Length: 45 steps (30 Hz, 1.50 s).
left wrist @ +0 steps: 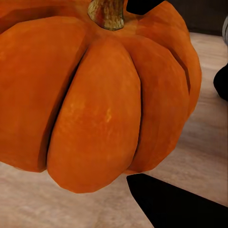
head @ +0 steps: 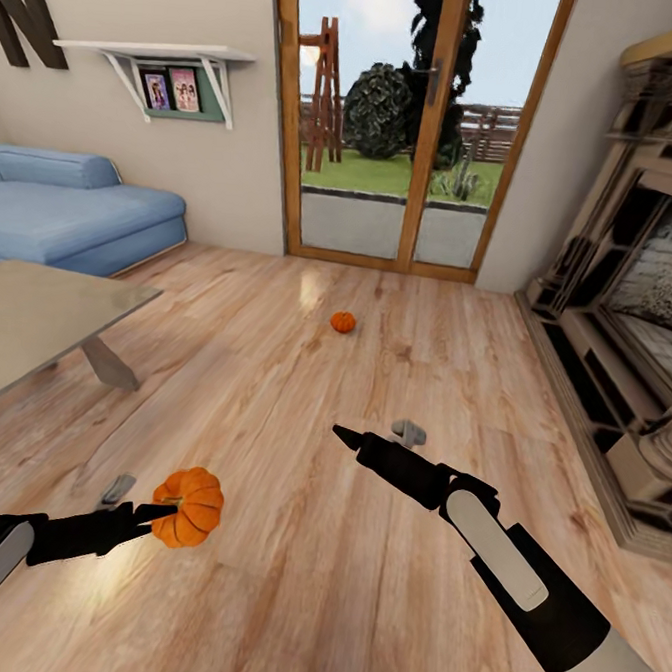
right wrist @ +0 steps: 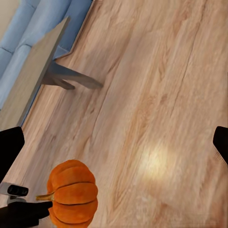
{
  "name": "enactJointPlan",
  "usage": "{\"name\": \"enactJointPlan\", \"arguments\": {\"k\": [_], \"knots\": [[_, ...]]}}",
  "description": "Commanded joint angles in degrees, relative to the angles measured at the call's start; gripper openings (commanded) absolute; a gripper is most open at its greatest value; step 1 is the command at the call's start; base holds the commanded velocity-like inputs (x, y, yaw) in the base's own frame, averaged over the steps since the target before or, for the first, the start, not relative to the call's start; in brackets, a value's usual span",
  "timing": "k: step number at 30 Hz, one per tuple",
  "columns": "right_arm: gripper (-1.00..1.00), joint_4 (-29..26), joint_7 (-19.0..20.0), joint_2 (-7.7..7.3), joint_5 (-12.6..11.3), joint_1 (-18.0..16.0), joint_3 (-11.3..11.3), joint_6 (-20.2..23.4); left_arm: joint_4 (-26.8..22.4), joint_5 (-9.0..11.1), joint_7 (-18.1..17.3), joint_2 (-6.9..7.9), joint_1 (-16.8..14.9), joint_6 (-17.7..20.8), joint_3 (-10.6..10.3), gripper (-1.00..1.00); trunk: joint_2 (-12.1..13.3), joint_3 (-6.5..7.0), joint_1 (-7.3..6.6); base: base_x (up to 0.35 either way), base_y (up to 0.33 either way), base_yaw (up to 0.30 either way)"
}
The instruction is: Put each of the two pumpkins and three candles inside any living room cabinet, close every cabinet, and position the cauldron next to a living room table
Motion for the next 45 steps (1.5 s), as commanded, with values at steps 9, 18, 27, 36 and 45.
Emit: {"name": "enactJointPlan", "arguments": {"k": [9, 18, 27, 36, 45], "knots": [[1.00, -0.08, -0.55, 0.12, -0.60, -0.06, 0.10, -0.03, -0.16, 0.97, -0.25, 2.71, 0.03, 0.67, 0.25, -1.00, -0.02, -0.04, 0.02, 0.319, 0.000, -0.004], [1.00, -0.13, -0.55, 0.31, -0.53, -0.06, 0.10, -0.03, -6.27, 0.11, -0.02, 2.77, 0.05, 7.21, 6.42, -1.00, -0.02, -0.03, 0.02, 0.331, 0.000, -0.004], [1.00, -0.01, -0.55, 0.32, -0.43, -0.06, 0.18, -0.03, -6.57, 0.40, -0.10, 2.59, 0.05, 7.41, 6.46, -1.00, -0.02, 0.47, 0.02, 0.332, 0.000, -0.151], [1.00, 0.09, -0.55, 0.32, -0.25, -0.06, 0.18, -0.03, -6.50, 0.78, -0.16, 3.10, 0.30, 7.50, 6.81, -1.00, -0.02, 0.63, 0.02, 0.332, 0.000, -0.050], [1.00, 0.10, -0.55, 0.33, -0.07, -0.06, 0.18, -0.02, -6.54, 0.78, -0.19, 3.12, 0.38, 7.59, 6.94, -1.00, -0.02, 0.63, 0.02, 0.333, 0.000, 0.000]]}}
